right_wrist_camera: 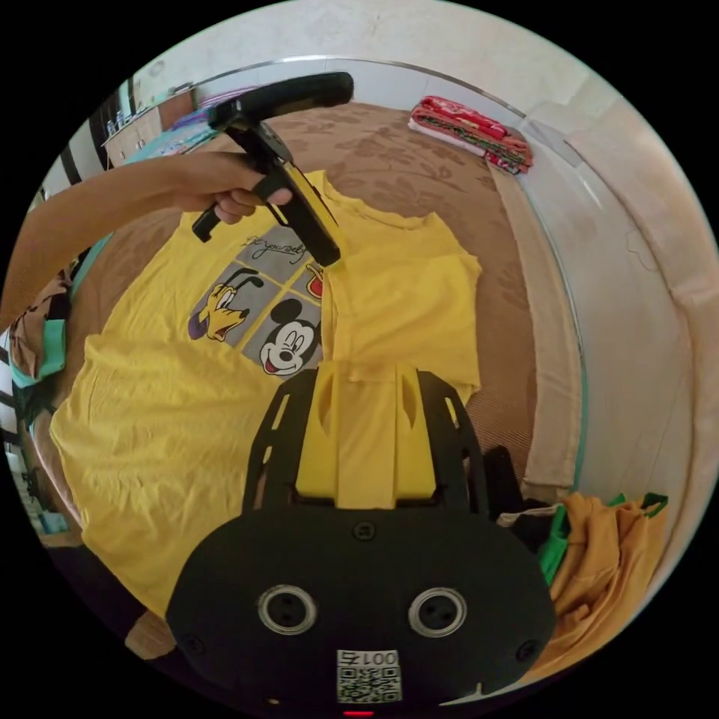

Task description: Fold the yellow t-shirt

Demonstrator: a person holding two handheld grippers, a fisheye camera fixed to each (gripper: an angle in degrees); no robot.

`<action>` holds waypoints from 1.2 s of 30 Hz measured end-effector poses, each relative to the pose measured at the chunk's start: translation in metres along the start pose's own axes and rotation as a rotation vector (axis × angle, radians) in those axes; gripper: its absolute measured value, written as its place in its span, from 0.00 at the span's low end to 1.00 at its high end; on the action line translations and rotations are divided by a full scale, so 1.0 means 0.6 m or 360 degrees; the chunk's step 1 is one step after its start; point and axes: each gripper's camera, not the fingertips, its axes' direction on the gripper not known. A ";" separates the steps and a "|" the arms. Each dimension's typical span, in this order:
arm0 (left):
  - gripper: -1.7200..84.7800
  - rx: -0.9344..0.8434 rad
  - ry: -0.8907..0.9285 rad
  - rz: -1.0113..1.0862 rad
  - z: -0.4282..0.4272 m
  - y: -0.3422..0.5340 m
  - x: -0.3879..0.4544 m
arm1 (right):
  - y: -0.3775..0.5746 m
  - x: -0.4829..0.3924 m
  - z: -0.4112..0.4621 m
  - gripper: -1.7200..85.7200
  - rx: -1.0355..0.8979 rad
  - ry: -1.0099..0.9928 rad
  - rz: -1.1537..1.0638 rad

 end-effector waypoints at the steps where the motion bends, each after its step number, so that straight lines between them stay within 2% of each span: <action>1: 0.09 0.0013 -0.0022 0.0023 0.003 0.008 0.007 | -0.001 -0.001 0.005 0.10 -0.0022 0.0004 0.0036; 5: 0.06 -0.0011 -0.0119 0.0133 0.014 0.028 0.031 | 0.006 -0.004 -0.008 0.04 0.0021 0.0022 0.0096; 9: 0.02 -0.0003 -0.0251 0.0195 0.028 0.052 0.063 | 0.018 -0.015 -0.022 0.04 0.0002 0.0125 0.0058; 13: 0.07 0.0042 -0.0208 0.0251 0.033 0.076 0.094 | 0.035 -0.019 -0.053 0.08 0.0057 -0.0040 0.0043; 15: 0.09 0.0057 -0.0226 0.0294 0.037 0.087 0.112 | 0.037 -0.020 -0.058 0.09 0.0052 -0.0018 0.0058; 22: 0.10 -0.0183 -0.0561 0.0545 0.101 0.107 0.177 | 0.033 -0.026 -0.038 0.07 -0.0023 0.0029 0.0157; 30: 0.05 -0.0124 -0.0581 0.0500 0.121 0.132 0.171 | 0.054 -0.031 -0.075 0.04 0.0035 0.0060 0.0260; 36: 0.07 -0.0158 -0.0590 0.0561 0.140 0.149 0.171 | 0.060 -0.041 -0.111 0.03 0.0093 0.0087 0.0285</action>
